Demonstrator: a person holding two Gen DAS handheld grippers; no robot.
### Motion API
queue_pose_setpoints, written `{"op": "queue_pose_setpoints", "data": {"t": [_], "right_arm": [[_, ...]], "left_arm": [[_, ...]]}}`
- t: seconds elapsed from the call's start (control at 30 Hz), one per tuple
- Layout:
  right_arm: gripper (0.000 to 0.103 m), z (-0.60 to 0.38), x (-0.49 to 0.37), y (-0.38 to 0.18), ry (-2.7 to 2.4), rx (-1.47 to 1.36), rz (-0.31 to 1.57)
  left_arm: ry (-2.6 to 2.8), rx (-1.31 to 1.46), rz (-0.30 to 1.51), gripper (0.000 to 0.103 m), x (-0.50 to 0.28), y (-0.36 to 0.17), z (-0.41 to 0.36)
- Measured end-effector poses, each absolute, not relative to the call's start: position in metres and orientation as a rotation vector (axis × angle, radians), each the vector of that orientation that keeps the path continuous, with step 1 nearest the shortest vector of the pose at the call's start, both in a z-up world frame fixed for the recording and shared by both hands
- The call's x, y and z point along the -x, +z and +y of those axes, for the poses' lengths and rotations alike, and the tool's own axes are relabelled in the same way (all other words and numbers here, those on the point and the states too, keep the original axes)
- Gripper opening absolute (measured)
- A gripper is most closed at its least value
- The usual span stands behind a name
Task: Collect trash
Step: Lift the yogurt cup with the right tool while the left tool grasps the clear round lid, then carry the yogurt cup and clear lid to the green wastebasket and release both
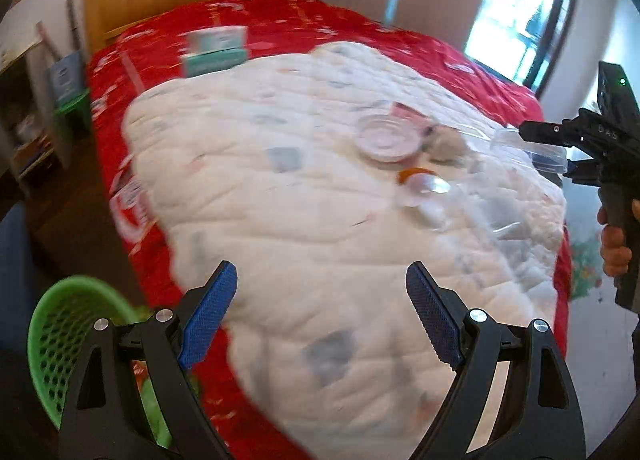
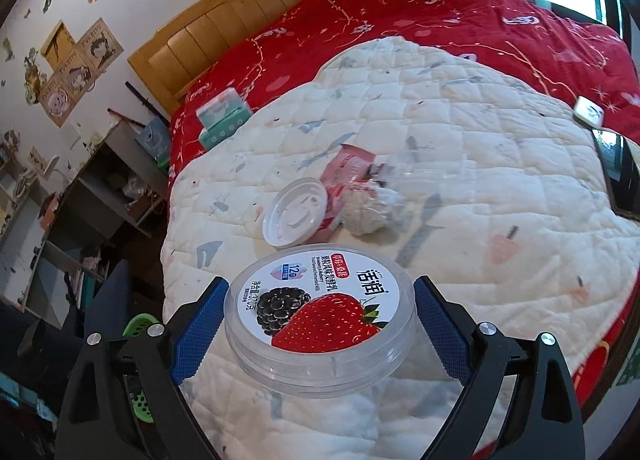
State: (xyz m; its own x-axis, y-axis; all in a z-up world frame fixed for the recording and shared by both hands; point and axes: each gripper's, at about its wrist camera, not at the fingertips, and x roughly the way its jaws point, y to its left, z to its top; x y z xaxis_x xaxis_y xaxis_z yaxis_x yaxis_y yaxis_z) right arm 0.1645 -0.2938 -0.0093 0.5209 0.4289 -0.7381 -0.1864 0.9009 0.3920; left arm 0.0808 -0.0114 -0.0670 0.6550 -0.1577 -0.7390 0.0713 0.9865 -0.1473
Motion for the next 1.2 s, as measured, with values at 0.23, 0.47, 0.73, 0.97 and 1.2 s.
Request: {"op": "queue_pose_setpoints", "data": {"t": [0.23, 0.47, 0.73, 0.97, 1.2], "right_arm": [[0.089, -0.324, -0.146, -0.006, 0.364, -0.309, 0.929], [0.089, -0.337, -0.137, -0.011, 0.356, -0.320, 0.922], [0.089, -0.343, -0.136, -0.019, 0.353, -0.345, 0.928], [0.089, -0.338, -0.128, -0.015, 0.349, -0.316, 0.919], [0.089, -0.320, -0.111, -0.007, 0.397, -0.318, 0.901]], "left_arm": [[-0.230, 0.039, 0.868, 0.085, -0.124, -0.074, -0.063], [-0.267, -0.007, 0.917, 0.085, -0.164, -0.089, -0.096], [-0.304, -0.010, 0.951, 0.078, -0.192, -0.105, -0.114], [-0.313, 0.039, 0.947, 0.063, -0.188, -0.108, -0.109], [-0.277, 0.130, 0.886, 0.063, -0.152, -0.082, -0.071]]}}
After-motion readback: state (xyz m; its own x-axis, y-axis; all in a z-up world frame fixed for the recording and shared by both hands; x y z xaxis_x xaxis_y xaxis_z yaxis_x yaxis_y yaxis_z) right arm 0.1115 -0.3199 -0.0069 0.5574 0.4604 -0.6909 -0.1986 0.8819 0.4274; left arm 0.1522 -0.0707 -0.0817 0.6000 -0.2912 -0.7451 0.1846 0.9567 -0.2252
